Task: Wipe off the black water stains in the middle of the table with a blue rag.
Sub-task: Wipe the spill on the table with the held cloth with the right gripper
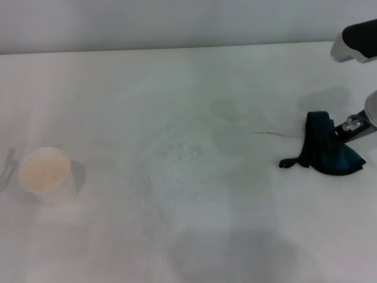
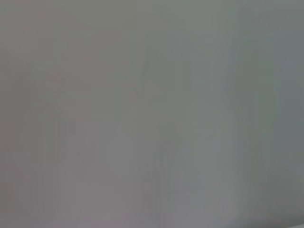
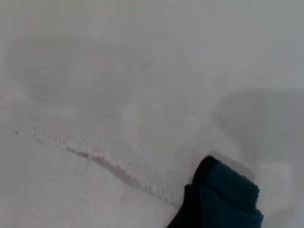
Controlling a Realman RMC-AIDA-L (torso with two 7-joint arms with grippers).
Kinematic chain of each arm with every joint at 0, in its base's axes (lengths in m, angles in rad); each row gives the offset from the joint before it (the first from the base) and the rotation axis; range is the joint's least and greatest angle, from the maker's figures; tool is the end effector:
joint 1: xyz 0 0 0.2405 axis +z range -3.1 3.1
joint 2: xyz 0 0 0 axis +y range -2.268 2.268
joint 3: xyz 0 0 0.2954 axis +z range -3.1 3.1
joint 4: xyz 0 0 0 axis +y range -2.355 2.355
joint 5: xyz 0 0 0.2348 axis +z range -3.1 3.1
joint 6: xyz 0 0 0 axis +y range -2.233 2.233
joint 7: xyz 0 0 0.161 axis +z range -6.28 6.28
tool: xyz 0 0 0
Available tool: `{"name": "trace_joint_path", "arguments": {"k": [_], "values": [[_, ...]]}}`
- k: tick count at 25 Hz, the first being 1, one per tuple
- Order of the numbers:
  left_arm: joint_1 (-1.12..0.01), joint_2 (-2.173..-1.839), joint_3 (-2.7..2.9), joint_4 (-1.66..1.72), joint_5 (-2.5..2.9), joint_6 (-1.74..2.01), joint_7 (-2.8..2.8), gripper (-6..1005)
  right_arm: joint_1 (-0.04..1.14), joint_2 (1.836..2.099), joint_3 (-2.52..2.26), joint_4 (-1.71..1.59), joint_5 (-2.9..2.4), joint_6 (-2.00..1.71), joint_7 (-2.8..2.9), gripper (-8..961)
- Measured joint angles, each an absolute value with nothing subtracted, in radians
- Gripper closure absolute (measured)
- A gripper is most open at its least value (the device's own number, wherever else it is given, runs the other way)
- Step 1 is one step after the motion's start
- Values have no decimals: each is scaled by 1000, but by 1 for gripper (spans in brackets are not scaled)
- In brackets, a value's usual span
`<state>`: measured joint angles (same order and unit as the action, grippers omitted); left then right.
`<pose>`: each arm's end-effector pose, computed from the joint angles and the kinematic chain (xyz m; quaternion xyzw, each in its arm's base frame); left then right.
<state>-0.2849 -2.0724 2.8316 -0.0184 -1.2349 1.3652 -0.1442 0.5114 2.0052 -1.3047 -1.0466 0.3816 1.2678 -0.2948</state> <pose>-0.4310 0.2888 -0.0301 -0.7245 -0.1873 -0.2349 0.6203 0.3505 0.4059 -0.0041 -0.7602 0.5408 -0.1937 0.3035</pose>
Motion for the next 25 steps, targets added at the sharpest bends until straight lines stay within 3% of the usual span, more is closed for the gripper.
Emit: {"name": "trace_joint_path", "arguments": {"k": [7, 25], "values": [[-289, -2073, 2832, -18, -1235, 1365, -143, 123, 490, 2011, -1308, -1094, 415, 1298, -310, 877], [-277, -2077, 2832, -11, -1235, 1367, -143, 123, 735, 2024, -1572, -895, 612, 1188, -303, 879]]}}
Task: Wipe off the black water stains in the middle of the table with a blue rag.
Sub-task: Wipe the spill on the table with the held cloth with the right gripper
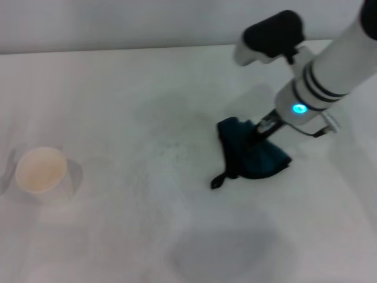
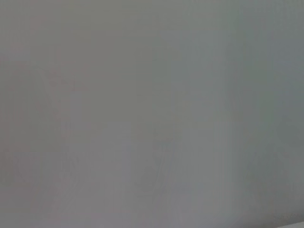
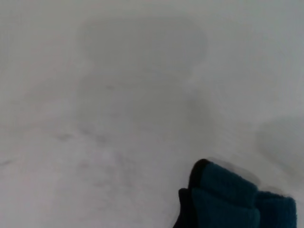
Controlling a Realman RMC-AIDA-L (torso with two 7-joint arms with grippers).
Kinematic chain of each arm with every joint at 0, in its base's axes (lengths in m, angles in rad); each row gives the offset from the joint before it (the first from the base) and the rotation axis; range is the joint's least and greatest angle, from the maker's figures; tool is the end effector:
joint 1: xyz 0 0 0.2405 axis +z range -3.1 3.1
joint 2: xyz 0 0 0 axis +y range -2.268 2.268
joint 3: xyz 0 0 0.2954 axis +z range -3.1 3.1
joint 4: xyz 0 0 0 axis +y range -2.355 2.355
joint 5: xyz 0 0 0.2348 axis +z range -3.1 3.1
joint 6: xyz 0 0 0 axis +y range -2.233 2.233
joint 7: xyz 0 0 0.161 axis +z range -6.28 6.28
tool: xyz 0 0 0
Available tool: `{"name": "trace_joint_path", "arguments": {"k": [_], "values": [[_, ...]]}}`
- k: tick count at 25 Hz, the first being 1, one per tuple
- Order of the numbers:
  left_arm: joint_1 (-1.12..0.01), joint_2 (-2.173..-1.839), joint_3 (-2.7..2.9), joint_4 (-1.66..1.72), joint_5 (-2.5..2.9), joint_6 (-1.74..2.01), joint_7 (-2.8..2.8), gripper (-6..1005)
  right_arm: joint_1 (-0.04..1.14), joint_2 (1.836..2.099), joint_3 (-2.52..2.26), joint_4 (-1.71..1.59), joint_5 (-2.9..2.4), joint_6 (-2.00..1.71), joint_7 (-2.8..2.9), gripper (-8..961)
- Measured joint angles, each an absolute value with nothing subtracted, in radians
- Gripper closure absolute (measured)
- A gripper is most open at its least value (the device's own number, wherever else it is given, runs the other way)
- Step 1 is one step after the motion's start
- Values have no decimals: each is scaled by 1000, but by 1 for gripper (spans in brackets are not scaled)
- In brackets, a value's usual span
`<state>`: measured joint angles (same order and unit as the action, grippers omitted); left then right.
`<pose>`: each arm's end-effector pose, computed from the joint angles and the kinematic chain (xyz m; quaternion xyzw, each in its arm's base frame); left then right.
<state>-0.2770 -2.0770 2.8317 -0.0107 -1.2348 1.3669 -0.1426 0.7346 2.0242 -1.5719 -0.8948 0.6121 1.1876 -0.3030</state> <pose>-0.4304 0.2853 -0.0339 -0.7234 -0.1922 -0.2373 0.6193 0.2529 0.4354 -0.0888 -0.8513 0.4423 -0.1825 0.2152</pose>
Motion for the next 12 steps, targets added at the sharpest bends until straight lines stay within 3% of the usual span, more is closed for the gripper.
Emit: {"name": "trace_joint_path", "arguments": {"k": [12], "values": [[-271, -2079, 2832, -9, -1235, 1367, -143, 123, 787, 2023, -1710, -901, 736, 1168, -288, 879]]}}
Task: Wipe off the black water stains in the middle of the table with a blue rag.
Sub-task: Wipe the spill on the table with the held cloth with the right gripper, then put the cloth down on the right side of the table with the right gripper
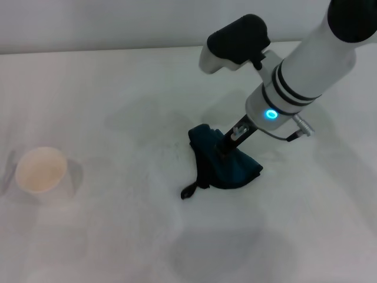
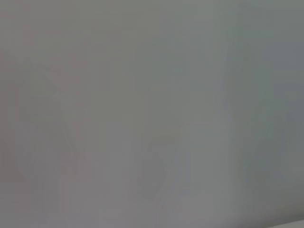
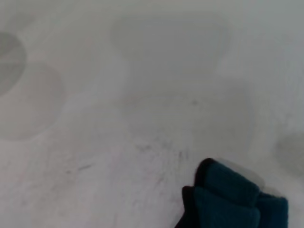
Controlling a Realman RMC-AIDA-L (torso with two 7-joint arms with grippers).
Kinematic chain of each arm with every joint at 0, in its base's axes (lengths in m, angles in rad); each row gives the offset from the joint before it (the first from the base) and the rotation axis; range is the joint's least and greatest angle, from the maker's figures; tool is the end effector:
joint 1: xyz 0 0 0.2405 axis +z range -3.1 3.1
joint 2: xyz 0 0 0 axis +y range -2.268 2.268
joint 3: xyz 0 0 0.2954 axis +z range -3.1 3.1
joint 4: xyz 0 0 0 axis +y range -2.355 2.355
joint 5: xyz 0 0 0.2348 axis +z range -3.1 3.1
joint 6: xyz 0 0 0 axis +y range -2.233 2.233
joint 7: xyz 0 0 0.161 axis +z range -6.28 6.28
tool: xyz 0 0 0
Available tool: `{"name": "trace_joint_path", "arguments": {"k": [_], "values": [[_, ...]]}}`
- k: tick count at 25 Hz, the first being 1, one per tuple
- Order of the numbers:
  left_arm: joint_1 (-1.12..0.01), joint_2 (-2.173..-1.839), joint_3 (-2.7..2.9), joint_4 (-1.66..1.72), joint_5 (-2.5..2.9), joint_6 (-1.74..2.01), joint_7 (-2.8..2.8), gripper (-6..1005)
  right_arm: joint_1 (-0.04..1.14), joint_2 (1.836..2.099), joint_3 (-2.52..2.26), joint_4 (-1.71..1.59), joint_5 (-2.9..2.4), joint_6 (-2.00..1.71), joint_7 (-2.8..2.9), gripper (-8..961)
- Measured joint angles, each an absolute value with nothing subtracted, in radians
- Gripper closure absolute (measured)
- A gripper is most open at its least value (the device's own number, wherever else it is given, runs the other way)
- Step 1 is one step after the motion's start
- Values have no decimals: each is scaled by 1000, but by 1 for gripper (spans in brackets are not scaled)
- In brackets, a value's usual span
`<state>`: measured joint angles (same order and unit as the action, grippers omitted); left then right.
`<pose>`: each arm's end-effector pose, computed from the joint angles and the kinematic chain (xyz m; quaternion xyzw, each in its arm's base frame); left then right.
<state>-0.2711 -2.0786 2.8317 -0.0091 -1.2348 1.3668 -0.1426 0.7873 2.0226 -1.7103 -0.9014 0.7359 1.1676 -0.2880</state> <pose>-0.4314 0.2827 -0.0350 -0.7227 -0.1952 -0.2366 0.6194 0.2158 0.4294 -0.1160 -0.8792 0.4058 -0.1752 0.1778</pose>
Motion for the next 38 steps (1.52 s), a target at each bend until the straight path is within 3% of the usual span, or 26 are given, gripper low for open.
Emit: {"name": "trace_joint_path", "arguments": {"k": [6, 25, 38], "values": [[-264, -2079, 2832, -9, -1235, 1367, -143, 123, 757, 2012, -1632, -922, 667, 1194, -275, 879], [-285, -2075, 2832, -18, -1235, 1363, -143, 123, 483, 2009, -1395, -1207, 483, 1382, -296, 878], [-299, -2074, 2832, -18, -1237, 1359, -143, 123, 484, 2011, -1403, -1219, 485, 1403, -313, 874]]}}
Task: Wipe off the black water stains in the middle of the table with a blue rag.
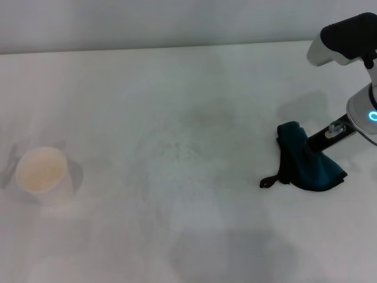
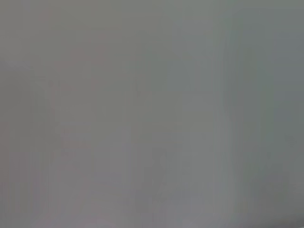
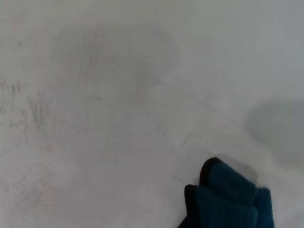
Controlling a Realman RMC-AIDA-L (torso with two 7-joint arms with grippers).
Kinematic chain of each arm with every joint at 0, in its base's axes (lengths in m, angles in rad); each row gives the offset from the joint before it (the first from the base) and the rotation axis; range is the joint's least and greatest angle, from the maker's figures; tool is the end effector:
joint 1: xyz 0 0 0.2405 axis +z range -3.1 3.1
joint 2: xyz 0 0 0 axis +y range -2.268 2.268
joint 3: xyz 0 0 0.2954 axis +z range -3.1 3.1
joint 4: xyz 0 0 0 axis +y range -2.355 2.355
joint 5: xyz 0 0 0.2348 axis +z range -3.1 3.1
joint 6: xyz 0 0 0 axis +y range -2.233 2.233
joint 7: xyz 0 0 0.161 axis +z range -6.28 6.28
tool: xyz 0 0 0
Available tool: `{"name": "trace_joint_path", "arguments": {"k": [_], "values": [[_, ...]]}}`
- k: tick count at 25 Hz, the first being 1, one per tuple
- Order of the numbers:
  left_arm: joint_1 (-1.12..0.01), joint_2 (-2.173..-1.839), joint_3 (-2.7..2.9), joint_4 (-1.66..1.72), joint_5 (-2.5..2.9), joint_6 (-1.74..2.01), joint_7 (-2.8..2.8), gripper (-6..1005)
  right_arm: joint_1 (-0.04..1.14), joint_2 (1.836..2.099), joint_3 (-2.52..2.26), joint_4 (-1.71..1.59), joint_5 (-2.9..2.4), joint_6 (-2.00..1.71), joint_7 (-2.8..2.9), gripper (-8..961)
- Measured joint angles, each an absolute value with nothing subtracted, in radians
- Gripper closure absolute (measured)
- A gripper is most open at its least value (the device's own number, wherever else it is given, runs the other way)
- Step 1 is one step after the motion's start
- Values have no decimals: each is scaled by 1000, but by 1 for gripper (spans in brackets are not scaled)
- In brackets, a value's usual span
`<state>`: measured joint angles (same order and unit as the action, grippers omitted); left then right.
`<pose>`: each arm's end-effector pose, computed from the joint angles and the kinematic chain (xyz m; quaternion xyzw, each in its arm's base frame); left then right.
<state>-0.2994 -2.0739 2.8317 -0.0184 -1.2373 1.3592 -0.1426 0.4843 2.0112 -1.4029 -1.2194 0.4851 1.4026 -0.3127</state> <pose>-0.4274 0.2950 -0.0310 -0.7256 -0.1843 -0.2372 0.6190 0.3027 0.3932 -0.0162 -0.8083 0.4992 -0.1868 0.2500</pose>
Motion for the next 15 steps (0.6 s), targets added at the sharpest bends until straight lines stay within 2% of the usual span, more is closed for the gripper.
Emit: {"name": "trace_joint_path", "arguments": {"k": [4, 7, 15], "values": [[-299, -2073, 2832, -18, -1238, 1359, -143, 123, 485, 2010, -1399, -1219, 485, 1406, -312, 856], [-299, -2072, 2832, -18, -1238, 1359, -143, 123, 485, 2009, -1395, -1226, 484, 1407, -311, 719], [-301, -2074, 2832, -18, -1238, 1363, -143, 123, 463, 2010, -1286, -1323, 493, 1386, -338, 722]]}}
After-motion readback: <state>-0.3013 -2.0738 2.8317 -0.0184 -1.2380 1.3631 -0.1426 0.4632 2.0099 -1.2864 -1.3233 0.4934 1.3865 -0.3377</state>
